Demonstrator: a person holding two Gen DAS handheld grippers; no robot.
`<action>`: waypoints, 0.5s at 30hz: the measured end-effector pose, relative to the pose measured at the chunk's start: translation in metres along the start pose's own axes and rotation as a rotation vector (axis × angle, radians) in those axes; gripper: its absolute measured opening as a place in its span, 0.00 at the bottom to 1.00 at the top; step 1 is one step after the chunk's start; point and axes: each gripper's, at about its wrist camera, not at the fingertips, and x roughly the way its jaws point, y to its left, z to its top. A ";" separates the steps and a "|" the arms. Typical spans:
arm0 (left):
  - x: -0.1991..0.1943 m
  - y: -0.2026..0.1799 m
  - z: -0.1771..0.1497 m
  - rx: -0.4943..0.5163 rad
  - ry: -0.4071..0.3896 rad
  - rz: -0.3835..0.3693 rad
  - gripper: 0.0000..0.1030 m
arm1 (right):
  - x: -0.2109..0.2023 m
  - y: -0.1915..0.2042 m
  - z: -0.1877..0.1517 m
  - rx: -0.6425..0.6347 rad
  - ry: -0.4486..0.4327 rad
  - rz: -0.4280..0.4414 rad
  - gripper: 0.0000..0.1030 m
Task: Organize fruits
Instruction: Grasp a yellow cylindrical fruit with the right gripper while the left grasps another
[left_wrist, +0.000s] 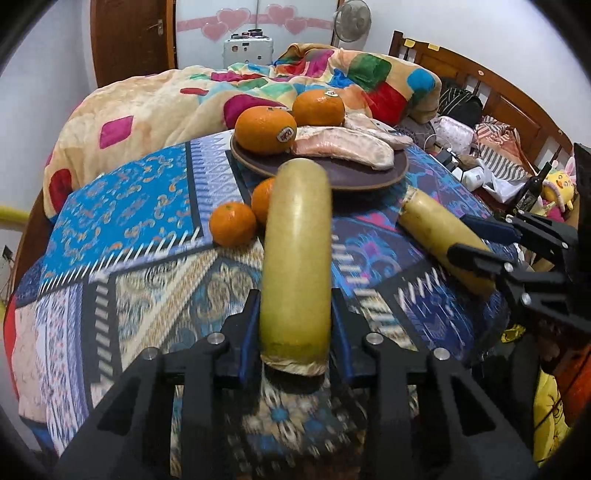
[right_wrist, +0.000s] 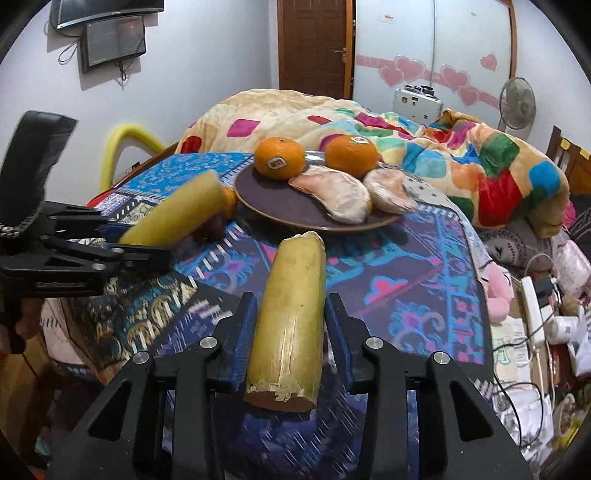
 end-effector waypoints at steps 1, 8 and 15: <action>-0.002 -0.001 -0.002 -0.008 0.007 -0.003 0.34 | -0.002 -0.003 -0.002 0.003 0.003 -0.001 0.34; -0.006 -0.004 -0.008 -0.014 0.044 0.015 0.35 | -0.007 -0.014 -0.005 0.039 0.018 0.024 0.34; 0.007 -0.007 0.010 0.021 0.046 0.038 0.39 | 0.004 -0.015 0.001 0.043 0.012 0.021 0.35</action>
